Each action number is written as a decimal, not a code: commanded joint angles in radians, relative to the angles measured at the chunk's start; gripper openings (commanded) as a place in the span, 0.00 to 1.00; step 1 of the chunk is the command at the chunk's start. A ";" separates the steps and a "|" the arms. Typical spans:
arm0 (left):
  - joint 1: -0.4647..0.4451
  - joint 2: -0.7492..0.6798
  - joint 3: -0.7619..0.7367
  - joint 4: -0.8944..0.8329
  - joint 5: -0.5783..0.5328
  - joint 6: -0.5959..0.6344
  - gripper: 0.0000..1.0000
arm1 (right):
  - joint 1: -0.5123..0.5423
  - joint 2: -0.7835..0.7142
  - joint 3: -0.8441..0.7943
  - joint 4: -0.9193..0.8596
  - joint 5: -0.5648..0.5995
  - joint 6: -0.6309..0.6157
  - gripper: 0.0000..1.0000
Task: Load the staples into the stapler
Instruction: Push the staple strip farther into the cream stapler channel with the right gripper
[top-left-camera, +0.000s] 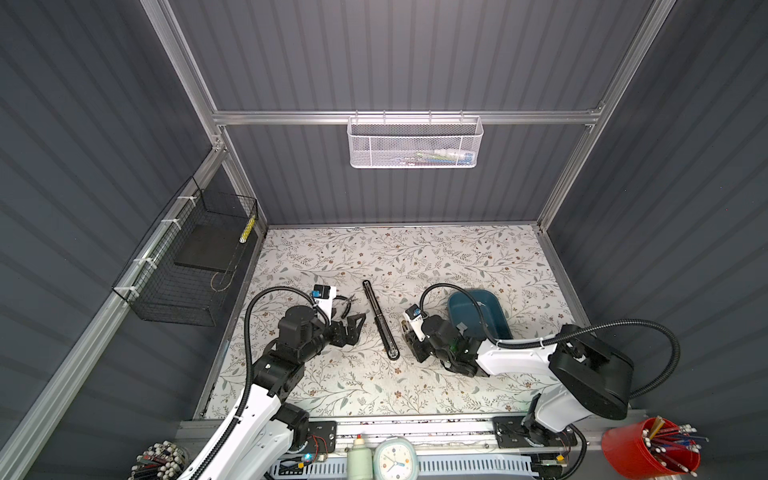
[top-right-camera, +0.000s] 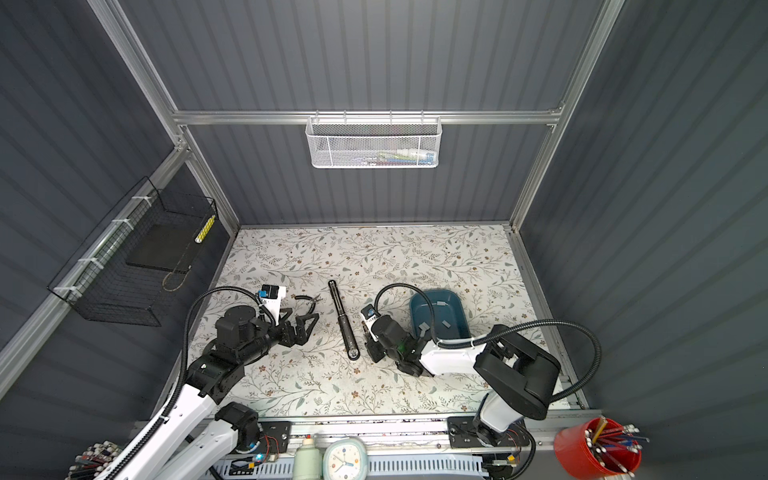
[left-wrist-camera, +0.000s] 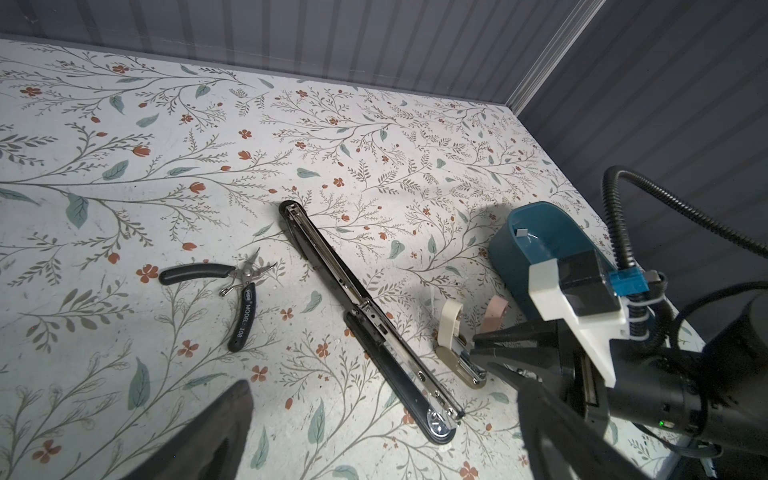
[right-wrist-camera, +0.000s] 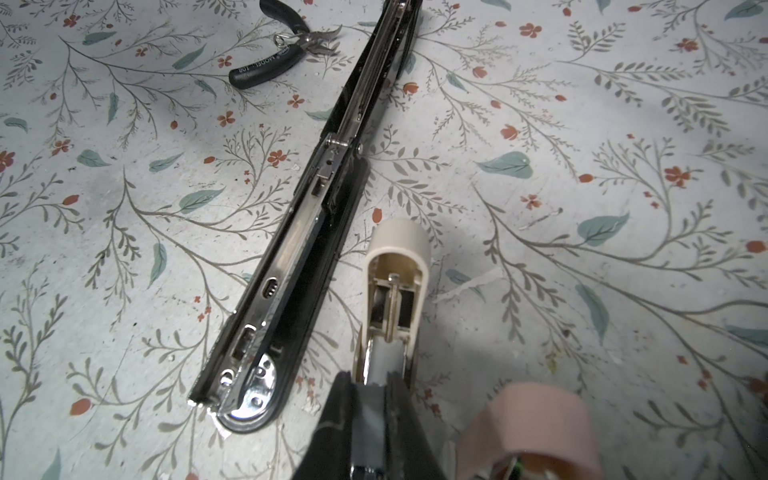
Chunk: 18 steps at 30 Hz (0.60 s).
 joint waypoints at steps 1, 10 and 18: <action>0.002 -0.010 0.023 0.015 0.007 0.017 0.99 | -0.006 -0.001 -0.010 0.015 -0.010 0.000 0.02; 0.002 -0.012 0.021 0.015 0.007 0.017 0.99 | -0.005 0.008 -0.024 0.028 -0.010 0.010 0.02; 0.002 -0.010 0.022 0.017 0.009 0.017 0.99 | -0.006 0.010 -0.024 0.033 -0.015 0.013 0.02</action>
